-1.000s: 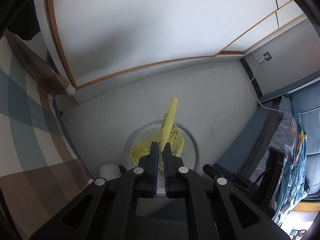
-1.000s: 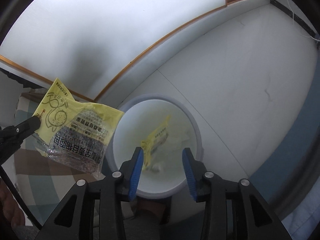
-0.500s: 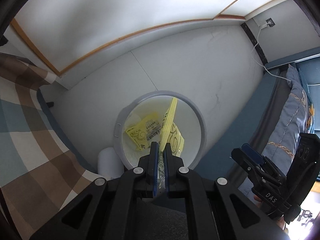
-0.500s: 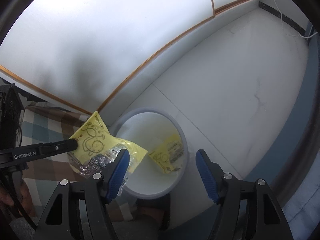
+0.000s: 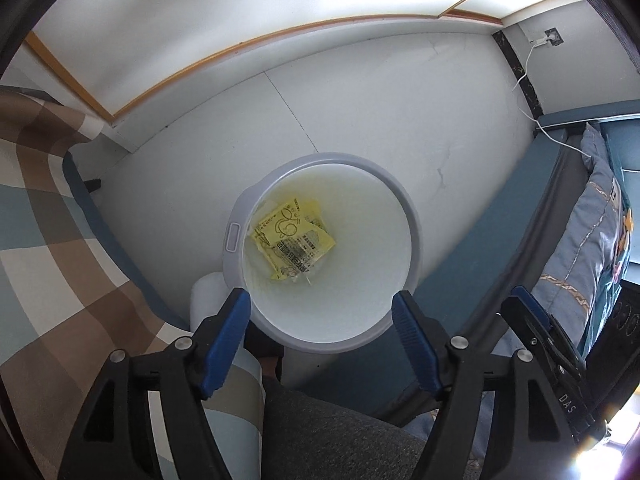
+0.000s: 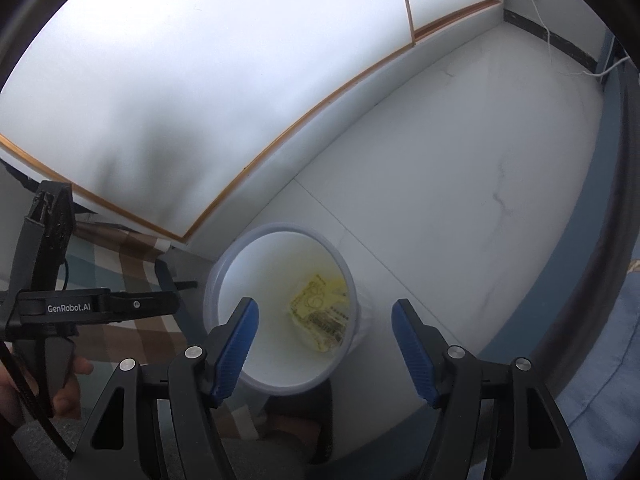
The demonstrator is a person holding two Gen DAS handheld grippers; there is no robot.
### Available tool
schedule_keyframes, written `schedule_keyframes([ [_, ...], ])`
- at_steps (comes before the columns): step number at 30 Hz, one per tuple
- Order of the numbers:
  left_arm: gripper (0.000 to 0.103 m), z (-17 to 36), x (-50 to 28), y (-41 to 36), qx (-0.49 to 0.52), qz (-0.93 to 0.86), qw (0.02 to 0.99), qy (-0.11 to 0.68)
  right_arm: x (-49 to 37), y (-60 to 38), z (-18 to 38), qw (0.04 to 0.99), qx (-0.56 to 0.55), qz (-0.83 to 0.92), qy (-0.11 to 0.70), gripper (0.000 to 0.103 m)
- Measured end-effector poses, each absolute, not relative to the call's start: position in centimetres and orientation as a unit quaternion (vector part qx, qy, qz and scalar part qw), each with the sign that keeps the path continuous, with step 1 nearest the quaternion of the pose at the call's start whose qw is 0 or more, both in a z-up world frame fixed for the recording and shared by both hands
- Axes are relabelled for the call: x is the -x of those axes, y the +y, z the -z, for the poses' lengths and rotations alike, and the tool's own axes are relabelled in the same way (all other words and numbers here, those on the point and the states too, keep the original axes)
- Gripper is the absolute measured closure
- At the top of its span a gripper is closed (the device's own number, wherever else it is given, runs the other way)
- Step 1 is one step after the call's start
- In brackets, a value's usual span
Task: Collect trash
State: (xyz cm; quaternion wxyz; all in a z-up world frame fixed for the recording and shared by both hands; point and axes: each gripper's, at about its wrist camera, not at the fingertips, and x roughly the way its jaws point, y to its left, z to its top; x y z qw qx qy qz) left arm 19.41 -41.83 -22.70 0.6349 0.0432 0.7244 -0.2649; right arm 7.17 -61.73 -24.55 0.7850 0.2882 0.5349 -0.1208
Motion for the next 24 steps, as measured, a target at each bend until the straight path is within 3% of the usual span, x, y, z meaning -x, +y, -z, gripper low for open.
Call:
schedule_keyframes([
  [13,0.032,16.4,-18.4,-39.4,-0.05,0.268,0.725,0.633,-6.5,-60.4,22.1,0.794,-0.292,0.108,0.522,0.027],
  [24,0.032,10.0,-16.6,-33.8,-0.045,0.205,0.817,0.537,-6.3,-58.5,16.5,0.828,-0.28,0.097,0.476,0.027],
])
